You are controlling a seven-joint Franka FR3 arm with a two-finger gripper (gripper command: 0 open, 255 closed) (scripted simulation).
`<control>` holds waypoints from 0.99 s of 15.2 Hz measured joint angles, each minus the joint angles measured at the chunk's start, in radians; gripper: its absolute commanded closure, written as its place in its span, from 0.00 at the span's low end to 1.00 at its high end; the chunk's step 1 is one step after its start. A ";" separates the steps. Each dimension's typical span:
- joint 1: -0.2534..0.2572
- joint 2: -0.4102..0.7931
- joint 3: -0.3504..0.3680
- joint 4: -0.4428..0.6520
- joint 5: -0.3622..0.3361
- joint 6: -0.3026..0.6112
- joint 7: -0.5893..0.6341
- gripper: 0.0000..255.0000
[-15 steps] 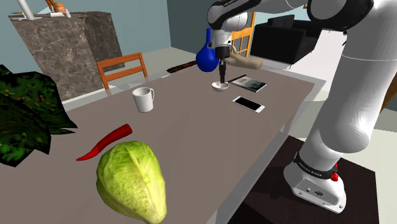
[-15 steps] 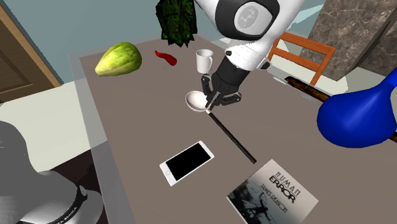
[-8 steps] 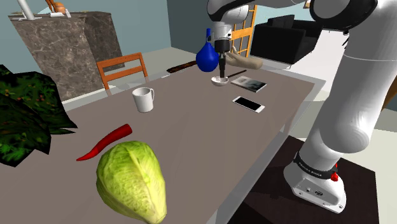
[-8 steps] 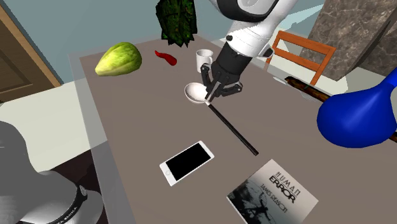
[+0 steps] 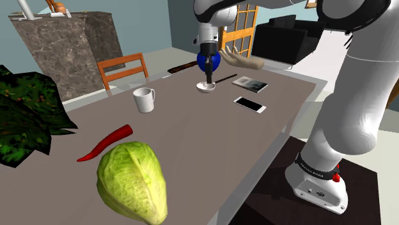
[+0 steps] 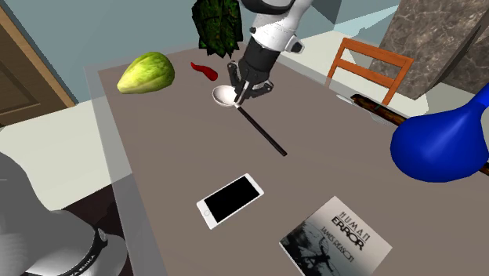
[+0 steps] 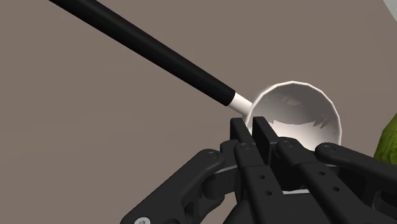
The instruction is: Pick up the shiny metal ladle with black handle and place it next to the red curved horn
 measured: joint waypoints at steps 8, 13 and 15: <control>0.097 0.035 0.083 0.034 0.051 0.046 0.166 1.00; 0.154 0.089 0.130 0.104 0.080 0.062 0.265 1.00; 0.172 0.126 0.146 0.158 0.090 0.056 0.302 1.00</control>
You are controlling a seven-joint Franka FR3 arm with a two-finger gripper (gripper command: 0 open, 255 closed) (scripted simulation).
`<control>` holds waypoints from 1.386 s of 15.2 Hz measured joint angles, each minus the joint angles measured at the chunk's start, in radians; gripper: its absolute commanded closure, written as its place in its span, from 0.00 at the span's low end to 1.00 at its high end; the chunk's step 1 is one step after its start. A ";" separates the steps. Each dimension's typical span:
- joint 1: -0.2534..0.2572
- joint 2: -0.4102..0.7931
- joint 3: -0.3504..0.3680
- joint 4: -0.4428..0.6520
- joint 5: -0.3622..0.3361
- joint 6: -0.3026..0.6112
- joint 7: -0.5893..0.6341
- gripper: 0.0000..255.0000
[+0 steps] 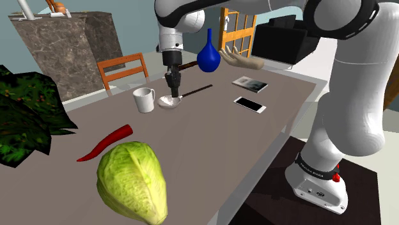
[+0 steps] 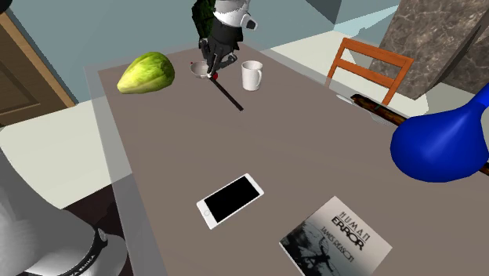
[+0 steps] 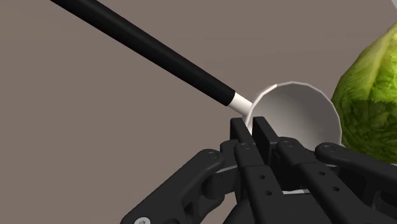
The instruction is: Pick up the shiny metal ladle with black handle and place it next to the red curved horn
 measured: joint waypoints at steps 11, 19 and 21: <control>0.107 0.198 0.076 0.259 0.033 0.005 0.192 1.00; 0.115 0.215 0.078 0.183 0.039 0.095 0.166 1.00; 0.116 0.220 0.079 0.166 0.041 0.116 0.160 1.00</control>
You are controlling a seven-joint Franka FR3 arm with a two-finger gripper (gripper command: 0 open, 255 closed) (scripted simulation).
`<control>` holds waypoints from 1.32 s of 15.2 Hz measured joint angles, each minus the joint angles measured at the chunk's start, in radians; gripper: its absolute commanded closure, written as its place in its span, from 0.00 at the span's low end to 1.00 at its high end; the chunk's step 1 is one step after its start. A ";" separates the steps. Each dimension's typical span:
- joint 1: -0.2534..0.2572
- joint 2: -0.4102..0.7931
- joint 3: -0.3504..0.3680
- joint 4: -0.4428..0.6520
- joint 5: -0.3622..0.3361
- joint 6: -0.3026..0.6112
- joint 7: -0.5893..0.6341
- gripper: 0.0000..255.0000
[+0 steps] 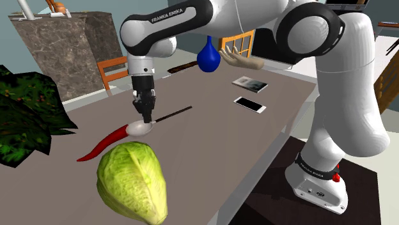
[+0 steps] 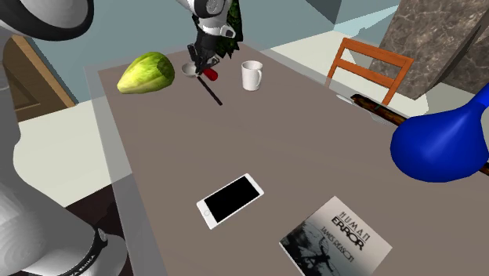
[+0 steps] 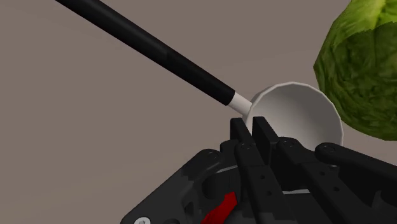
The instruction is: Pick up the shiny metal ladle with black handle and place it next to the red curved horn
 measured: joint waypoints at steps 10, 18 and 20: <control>0.003 0.033 0.003 -0.068 0.011 0.095 -0.035 1.00; 0.003 0.035 0.003 -0.068 0.012 0.097 -0.036 0.00; 0.003 0.035 0.003 -0.068 0.012 0.097 -0.036 0.00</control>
